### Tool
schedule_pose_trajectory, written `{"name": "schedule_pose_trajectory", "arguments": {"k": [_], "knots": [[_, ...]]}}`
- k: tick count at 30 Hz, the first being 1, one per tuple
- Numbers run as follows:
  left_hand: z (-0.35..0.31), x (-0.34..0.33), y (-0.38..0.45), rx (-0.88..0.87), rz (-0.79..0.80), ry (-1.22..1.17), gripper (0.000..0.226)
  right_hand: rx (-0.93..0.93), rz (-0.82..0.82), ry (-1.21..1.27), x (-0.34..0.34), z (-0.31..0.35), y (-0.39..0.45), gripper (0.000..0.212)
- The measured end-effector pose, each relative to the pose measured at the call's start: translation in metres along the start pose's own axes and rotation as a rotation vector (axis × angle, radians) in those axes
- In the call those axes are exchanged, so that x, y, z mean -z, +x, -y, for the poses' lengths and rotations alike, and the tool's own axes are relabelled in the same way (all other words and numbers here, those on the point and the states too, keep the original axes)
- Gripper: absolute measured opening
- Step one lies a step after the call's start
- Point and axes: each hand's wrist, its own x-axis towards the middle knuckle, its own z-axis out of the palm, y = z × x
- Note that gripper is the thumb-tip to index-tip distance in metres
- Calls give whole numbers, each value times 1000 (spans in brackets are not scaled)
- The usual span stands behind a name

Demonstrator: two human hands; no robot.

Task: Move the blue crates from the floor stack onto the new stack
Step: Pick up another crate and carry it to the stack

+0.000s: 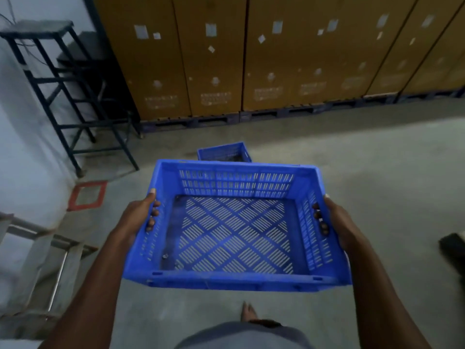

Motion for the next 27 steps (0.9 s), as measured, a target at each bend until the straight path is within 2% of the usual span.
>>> {"name": "schedule_pose_trajectory", "arguments": {"k": [10,19,27], "knots": [[-100,-69,184,64,-66,-108,53,46,77,-111,-54,173,234,52],[-182,-110,396,75,-70,-91,53,39,106,-86,-132,260,422,53],[-250,-165,549,115,-69,-85,48,-5,134,-111,-170,336,597,52]]}}
